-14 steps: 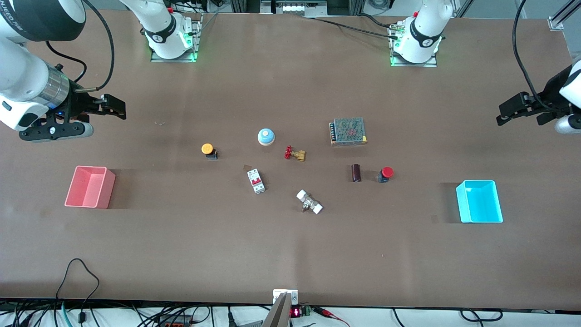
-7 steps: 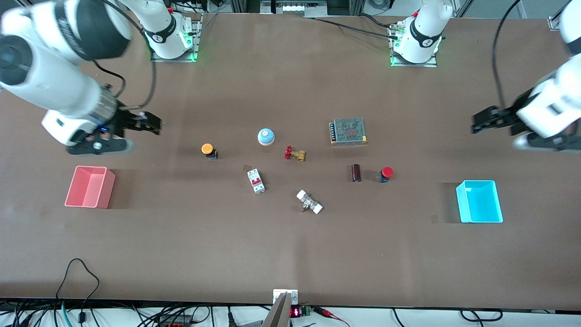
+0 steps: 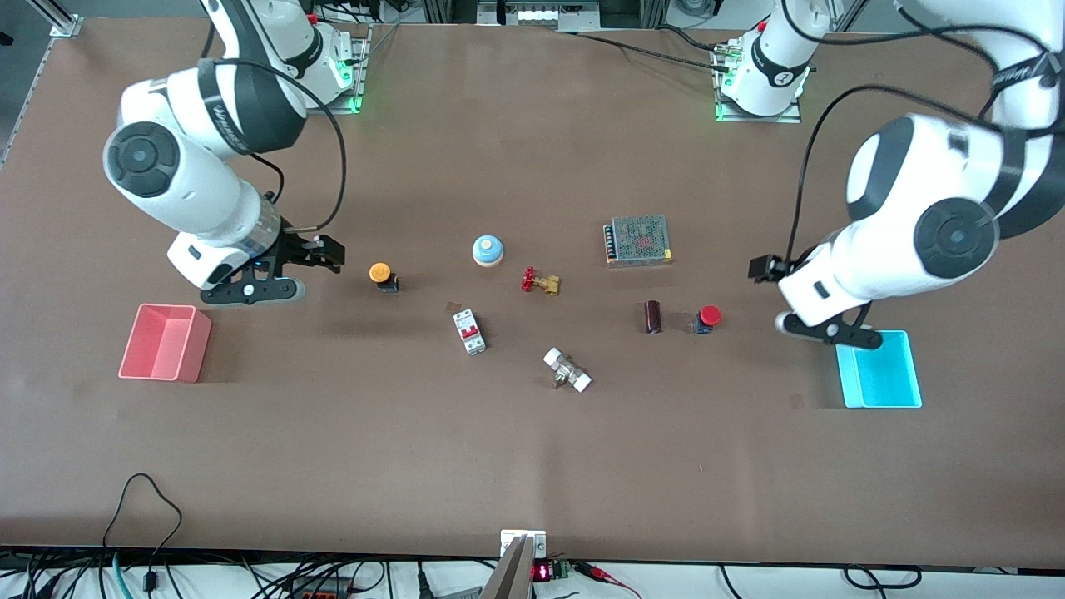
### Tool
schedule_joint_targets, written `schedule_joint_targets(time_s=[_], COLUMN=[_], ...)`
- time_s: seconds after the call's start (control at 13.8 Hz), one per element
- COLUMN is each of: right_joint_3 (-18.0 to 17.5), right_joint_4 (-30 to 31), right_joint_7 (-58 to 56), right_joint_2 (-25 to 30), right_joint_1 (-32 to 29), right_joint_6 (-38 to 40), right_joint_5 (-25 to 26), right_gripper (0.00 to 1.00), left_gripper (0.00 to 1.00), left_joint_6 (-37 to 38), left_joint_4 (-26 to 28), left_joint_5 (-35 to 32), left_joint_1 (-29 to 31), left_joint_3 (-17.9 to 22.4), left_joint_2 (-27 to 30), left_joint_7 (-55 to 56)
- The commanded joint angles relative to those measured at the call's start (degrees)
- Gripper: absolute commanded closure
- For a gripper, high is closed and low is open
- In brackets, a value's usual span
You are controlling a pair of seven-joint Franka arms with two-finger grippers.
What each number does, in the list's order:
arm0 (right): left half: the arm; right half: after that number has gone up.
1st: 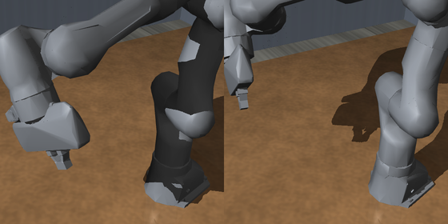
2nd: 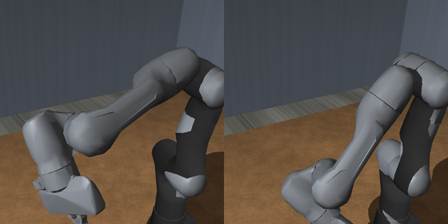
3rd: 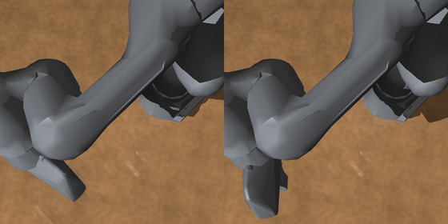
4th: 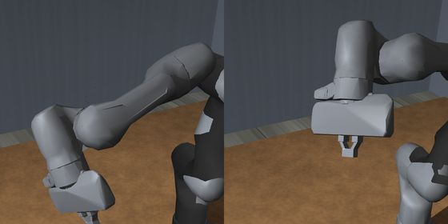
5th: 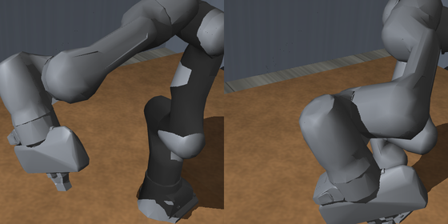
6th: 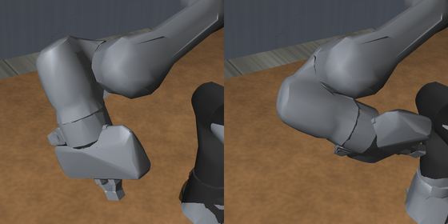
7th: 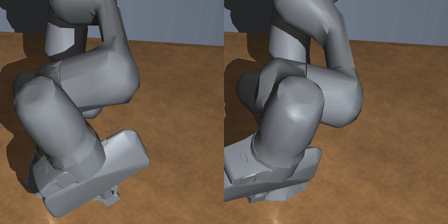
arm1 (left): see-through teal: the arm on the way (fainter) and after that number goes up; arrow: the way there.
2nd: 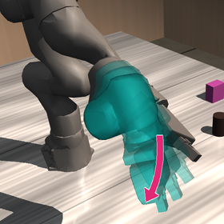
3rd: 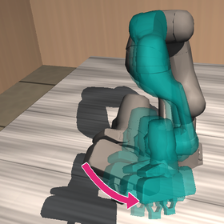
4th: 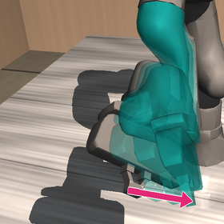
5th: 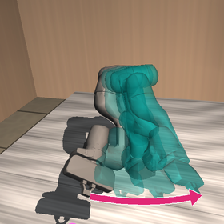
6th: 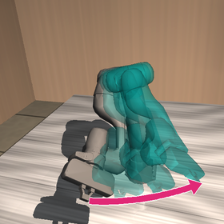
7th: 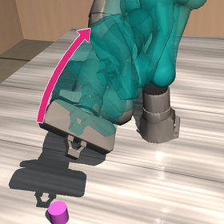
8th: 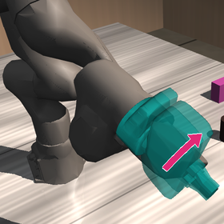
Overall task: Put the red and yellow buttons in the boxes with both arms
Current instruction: 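Reach the right gripper to the yellow button while the left gripper reaches the red button, then grasp the yellow button with the right gripper while the left gripper grasps the red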
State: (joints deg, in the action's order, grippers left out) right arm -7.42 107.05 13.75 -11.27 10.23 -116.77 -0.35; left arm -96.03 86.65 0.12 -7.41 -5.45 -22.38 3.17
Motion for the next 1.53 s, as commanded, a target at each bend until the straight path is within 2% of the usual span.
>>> schedule_joint_targets(time_s=[0.0, 0.22, 0.51, 0.95, 1.16, 1.45], right_joint_3=[0.3, 0.5, 0.5, 0.4, 0.4, 0.4], right_joint_4=[5.6, 7.2, 7.9, 17.5, 19.6, 20.1], right_joint_7=[2.2, 2.2, 2.3, 6.8, 6.8, 7.5], right_joint_2=[1.6, 2.1, 1.8, 1.5, 1.2, -1.6], right_joint_1=[1.5, 1.2, 1.5, 4.3, 4.9, 5.7], right_joint_6=[-5.7, -6.1, -7.1, -20.9, -24.1, -27.6], right_joint_5=[-0.3, -0.2, -0.2, -0.2, 0.0, 0.0], right_gripper=[0.0, 0.0, 0.0, 0.0, 0.0, 0.0], left_gripper=[0.0, 0.0, 0.0, 0.0, 0.0, 0.0], left_joint_6=[-0.1, -6.7, -8.9, -13.5, -13.7, -17.0], left_joint_4=[-2.6, -2.6, -2.0, -1.3, -0.6, 4.0], left_joint_5=[1.1, 5.1, 4.9, 5.1, 5.2, 5.2], left_joint_1=[-0.2, -0.5, -3.3, -3.8, -3.5, -2.9], left_joint_3=[0.2, 0.3, 0.3, 0.2, 0.2, 0.2], left_joint_2=[-5.1, -9.3, -12.3, -17.0, -17.3, -17.0], left_joint_7=[2.1, 4.1, 9.0, 9.5, 9.4, 9.1])
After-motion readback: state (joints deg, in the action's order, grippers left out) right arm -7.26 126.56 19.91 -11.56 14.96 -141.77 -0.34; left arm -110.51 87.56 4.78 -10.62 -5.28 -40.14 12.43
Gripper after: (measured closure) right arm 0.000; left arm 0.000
